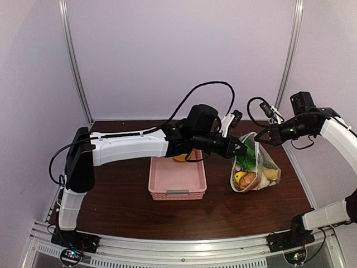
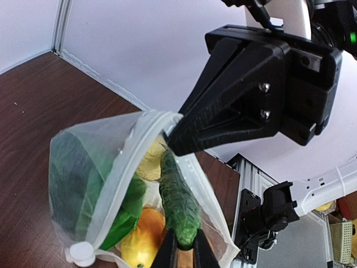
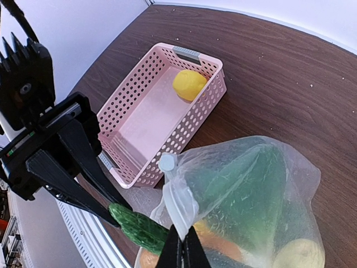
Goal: Place the food in the zip-top bag and seal the zipper
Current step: Adjust the fake vegetable in the zipper food storage bag.
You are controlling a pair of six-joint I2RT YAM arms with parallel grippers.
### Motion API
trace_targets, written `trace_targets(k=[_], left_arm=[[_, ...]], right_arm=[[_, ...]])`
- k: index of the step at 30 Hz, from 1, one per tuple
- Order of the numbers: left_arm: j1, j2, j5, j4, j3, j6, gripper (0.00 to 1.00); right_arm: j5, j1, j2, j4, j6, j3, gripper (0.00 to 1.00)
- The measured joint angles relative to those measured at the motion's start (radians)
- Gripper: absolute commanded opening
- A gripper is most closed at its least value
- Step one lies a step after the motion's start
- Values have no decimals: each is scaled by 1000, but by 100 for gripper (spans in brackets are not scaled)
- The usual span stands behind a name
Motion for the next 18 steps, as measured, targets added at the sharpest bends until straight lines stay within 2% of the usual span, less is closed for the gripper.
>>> trace_targets(k=[8,18], left_arm=[[-12,89,-76,-39,114,0,0],[-11,70,-131,-63,30,50,0]], right_arm=[[-50,0,-20,-12,9,-1,0],[-75,0,-31,-18,16,10,0]])
